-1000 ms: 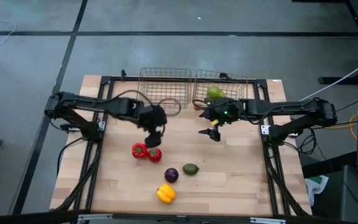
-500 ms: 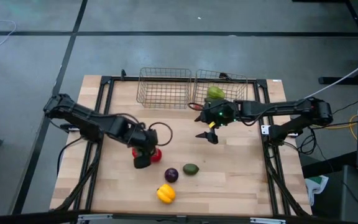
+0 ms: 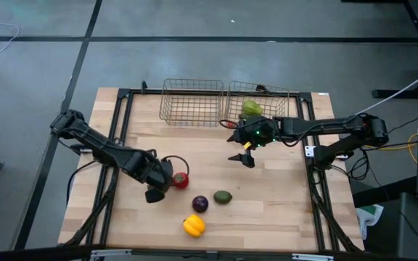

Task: Sort produce into baskets
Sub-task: Put the red bell pepper into the right gold wire basket

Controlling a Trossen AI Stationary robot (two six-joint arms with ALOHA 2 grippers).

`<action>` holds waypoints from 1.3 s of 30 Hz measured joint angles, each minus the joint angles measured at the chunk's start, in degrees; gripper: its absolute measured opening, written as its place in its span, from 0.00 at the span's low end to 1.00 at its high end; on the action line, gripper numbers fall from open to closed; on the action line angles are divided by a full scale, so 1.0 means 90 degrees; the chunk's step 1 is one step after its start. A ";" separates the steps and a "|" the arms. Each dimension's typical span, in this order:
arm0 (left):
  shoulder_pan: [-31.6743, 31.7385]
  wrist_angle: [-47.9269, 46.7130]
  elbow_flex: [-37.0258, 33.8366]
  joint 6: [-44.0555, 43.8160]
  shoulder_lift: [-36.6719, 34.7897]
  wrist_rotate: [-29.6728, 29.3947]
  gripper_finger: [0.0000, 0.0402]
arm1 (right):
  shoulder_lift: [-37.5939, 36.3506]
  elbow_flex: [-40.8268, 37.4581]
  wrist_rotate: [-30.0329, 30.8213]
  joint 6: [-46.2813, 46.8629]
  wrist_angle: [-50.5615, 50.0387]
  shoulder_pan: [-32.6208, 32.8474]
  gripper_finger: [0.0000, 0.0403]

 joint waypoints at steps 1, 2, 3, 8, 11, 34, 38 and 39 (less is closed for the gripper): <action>-0.0006 0.0014 -0.0071 -0.0006 0.0000 -0.0086 0.56 | 0.0000 -0.0001 0.0000 0.0000 0.0000 0.0000 0.93; -0.0019 0.0074 -0.0151 -0.0006 -0.0002 -0.0172 0.56 | 0.0000 -0.0001 0.0000 0.0000 0.0000 0.0000 0.93; -0.0020 0.0149 -0.0243 -0.0003 -0.0002 -0.0256 0.56 | 0.0000 -0.0001 0.0000 0.0000 0.0000 0.0000 0.93; -0.0020 0.0567 -0.0648 0.0089 -0.0002 -0.0354 0.56 | 0.0000 -0.0002 0.0000 0.0000 -0.0002 0.0000 0.93; -0.0020 0.0819 -0.0789 0.0159 -0.0002 -0.0385 0.56 | 0.0000 -0.0002 0.0000 0.0000 0.0000 0.0000 0.93; -0.0020 0.1193 -0.1089 0.0344 -0.0002 -0.0763 0.56 | 0.0000 -0.0001 0.0002 0.0000 -0.0005 0.0000 0.93; -0.0027 0.1238 -0.1120 0.0344 -0.0002 -0.0783 0.56 | 0.0000 0.0000 0.0002 -0.0002 -0.0005 0.0000 0.93; -0.0033 0.1247 -0.1123 0.0344 -0.0002 -0.0784 0.55 | 0.0000 0.0000 0.0002 0.0000 -0.0002 -0.0002 0.93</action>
